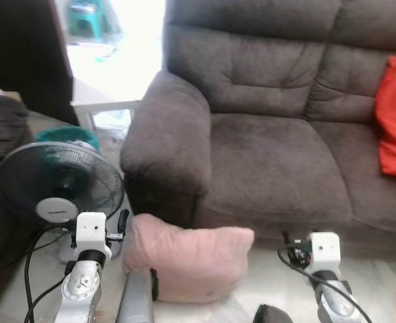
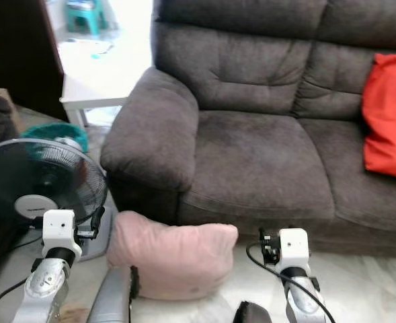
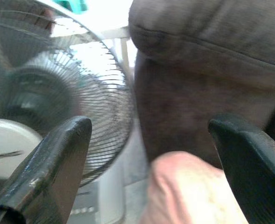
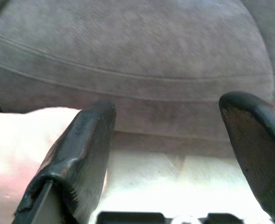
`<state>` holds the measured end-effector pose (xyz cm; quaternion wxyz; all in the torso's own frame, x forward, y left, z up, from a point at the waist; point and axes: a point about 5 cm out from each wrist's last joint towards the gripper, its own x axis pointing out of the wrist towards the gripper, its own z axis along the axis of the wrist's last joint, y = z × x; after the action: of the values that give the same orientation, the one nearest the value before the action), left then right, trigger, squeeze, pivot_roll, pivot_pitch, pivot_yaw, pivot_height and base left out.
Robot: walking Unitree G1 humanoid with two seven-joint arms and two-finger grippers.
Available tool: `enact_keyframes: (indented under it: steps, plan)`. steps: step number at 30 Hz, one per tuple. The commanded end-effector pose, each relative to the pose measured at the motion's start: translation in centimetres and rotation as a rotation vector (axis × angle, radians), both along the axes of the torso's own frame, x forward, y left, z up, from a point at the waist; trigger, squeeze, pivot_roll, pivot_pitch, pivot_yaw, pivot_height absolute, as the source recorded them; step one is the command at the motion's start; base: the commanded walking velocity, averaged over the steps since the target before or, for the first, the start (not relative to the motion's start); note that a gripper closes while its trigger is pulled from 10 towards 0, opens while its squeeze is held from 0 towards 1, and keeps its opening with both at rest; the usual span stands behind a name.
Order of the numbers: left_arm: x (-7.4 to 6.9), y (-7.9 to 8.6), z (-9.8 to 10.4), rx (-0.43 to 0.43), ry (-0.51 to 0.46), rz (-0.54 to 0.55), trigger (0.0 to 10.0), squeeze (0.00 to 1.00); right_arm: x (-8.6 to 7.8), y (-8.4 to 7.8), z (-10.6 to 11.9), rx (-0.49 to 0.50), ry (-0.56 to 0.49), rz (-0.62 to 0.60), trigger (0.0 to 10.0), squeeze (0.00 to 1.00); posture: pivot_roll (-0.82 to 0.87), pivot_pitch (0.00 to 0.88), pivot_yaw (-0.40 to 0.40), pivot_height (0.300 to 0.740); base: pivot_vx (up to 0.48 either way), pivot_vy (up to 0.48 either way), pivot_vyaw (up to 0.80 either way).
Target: Move the pillow to the sofa from floor
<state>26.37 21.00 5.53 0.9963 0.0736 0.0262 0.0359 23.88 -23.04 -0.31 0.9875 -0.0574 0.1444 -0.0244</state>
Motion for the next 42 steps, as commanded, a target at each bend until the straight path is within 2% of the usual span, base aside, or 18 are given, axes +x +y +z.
enact_keyframes:
  steps: [1, 10, 20, 26, 38, 42]
  plan:
    - [0.05, -0.66, -0.15, 0.000, 0.011, -0.043, 10.0, 0.00, 0.12, -0.34, 0.22, -0.004, -0.011, -0.010, 10.0, 0.00, 0.17, 0.000, -0.103, 0.525, 0.000, 0.000, 0.00]
    - [0.00, -1.03, -0.35, 0.030, 0.025, -0.079, 10.0, 0.00, -0.11, -0.21, -0.15, -0.002, 0.002, -0.011, 10.0, 0.00, 0.18, 0.000, -0.103, 0.525, 0.000, 0.000, 0.00]
    - [-0.11, -1.17, -0.51, 0.015, 0.037, -0.081, 10.0, 0.00, -0.21, -0.03, -0.28, -0.012, 0.009, 0.009, 10.0, 0.00, 0.17, 0.000, -0.098, 0.525, 0.000, 0.000, 0.00]
    - [0.04, -1.16, -0.41, 0.016, 0.033, -0.082, 10.0, 0.00, -0.21, -0.02, -0.29, -0.009, 0.007, 0.007, 10.0, 0.00, 0.17, 0.000, -0.098, 0.525, 0.000, 0.000, 0.73]
    - [0.03, -1.10, -0.45, 0.017, 0.035, -0.080, 10.0, 0.00, -0.10, 0.00, -0.27, -0.017, 0.008, 0.017, 10.0, 0.00, 0.17, 0.000, -0.102, 0.525, 0.060, 0.000, 0.00]
    - [0.04, -1.09, -0.45, 0.018, 0.035, -0.081, 10.0, 0.00, -0.16, 0.15, -0.37, -0.018, 0.011, 0.020, 10.0, 0.00, 0.17, 0.000, -0.100, 0.525, 0.242, 0.000, 0.80]
